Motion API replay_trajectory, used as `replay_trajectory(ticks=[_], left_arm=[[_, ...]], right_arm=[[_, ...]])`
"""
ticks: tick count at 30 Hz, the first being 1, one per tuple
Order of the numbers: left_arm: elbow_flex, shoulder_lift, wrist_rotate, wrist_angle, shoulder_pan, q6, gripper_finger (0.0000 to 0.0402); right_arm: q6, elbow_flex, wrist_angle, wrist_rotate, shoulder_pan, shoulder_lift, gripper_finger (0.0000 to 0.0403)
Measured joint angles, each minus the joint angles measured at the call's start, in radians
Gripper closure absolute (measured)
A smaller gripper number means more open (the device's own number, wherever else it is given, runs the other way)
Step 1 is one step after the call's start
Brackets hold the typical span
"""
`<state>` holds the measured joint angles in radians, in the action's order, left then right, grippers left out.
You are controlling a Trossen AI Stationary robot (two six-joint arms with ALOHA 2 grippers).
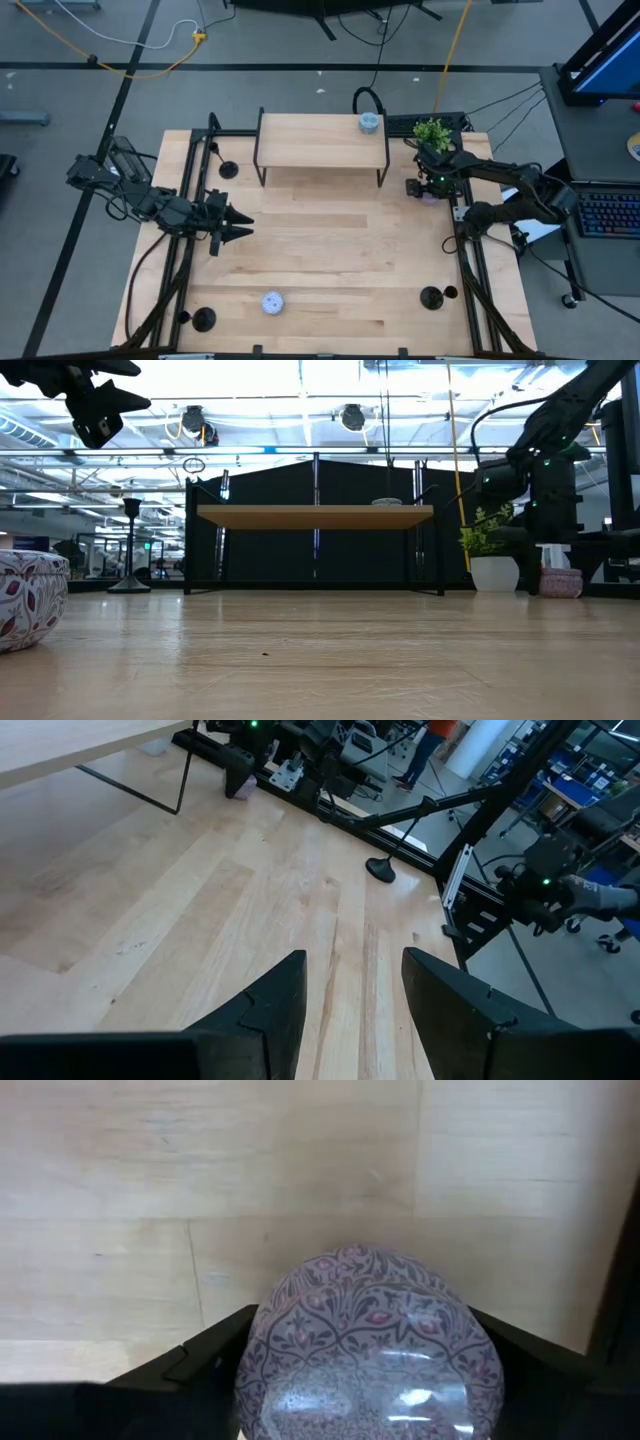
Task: Pick & Place candle stick holders
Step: Put the purple scented candle on the shelf
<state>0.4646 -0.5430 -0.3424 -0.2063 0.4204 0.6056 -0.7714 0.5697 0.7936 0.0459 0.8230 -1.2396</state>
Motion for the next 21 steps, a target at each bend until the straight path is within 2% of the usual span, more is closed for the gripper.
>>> replay_trajectory(ticks=[5,11,21], left_arm=[[0.0,0.0,0.0,0.0,0.0,0.0,0.0231],[0.0,0.0,0.0,0.0,0.0,-0.004,0.0231],[0.0,0.0,0.0,0.001,0.0,-0.008,0.0231]], right_arm=[[-0.024,0.006,0.093,0.06,-0.002,0.096,0.0112],[-0.024,0.061,0.22,0.068,-0.027,0.178,0.0112],[-0.028,0.258,0.41,0.061,-0.14,0.215,0.0112]])
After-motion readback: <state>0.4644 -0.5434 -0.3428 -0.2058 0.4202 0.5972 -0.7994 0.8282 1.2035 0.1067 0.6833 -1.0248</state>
